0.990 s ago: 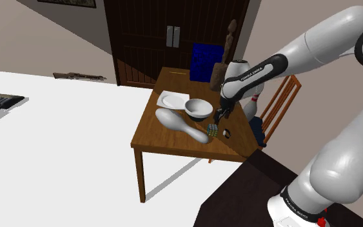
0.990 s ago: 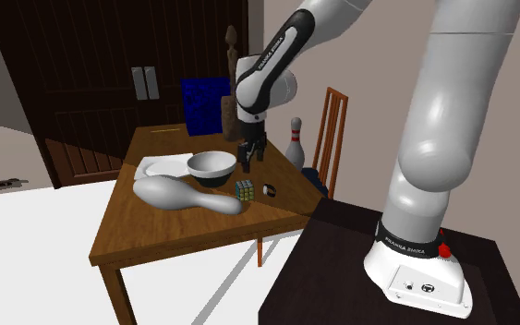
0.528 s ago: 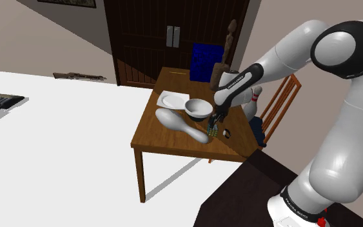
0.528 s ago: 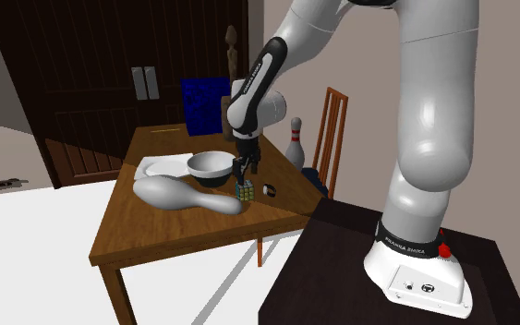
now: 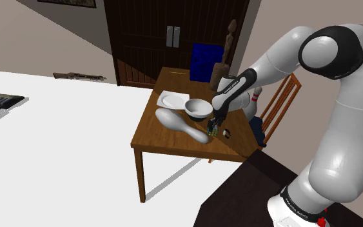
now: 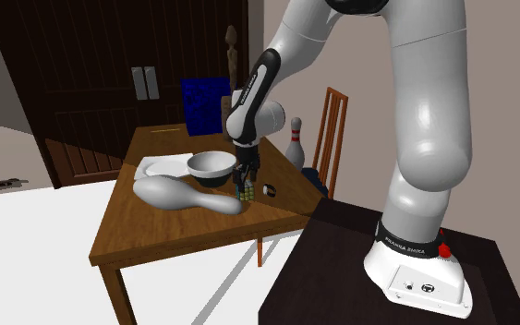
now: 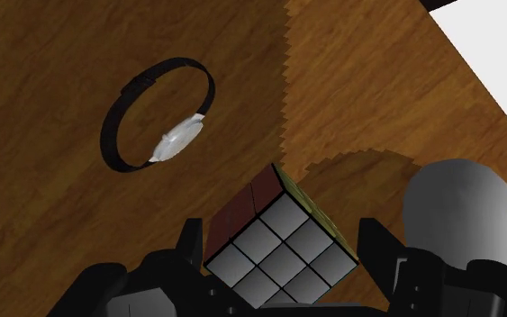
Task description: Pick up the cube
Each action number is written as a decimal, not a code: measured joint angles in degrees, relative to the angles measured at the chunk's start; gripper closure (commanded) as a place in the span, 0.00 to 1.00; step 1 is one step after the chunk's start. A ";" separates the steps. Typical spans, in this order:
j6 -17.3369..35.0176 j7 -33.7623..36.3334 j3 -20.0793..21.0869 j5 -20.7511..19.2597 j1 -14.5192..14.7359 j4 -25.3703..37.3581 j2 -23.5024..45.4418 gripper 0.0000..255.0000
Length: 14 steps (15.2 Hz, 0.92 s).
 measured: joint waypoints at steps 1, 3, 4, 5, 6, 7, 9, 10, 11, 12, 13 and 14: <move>0.04 -0.03 0.01 0.02 -0.01 0.02 0.03 1.00; 0.05 -0.06 0.02 0.03 -0.03 0.03 0.03 1.00; 0.05 -0.04 0.01 0.02 -0.02 0.00 0.01 1.00; 0.06 -0.01 -0.01 0.01 -0.01 -0.04 -0.02 1.00; 0.06 -0.01 -0.01 0.00 -0.01 -0.08 -0.06 1.00; 0.09 -0.01 -0.02 0.00 -0.01 -0.13 -0.08 1.00; -0.19 0.05 -0.04 -0.08 0.05 -0.09 -0.26 1.00; -0.73 0.26 -0.13 -0.29 0.19 -0.06 -0.74 1.00; -1.39 0.46 -0.27 -0.57 0.31 -0.16 -1.50 1.00; -2.11 0.49 -0.40 -0.75 0.30 0.09 -1.96 1.00; -2.75 0.76 -0.55 -1.07 0.45 -0.16 -2.86 1.00; -3.42 0.90 -0.64 -1.28 0.51 -0.02 -3.40 1.00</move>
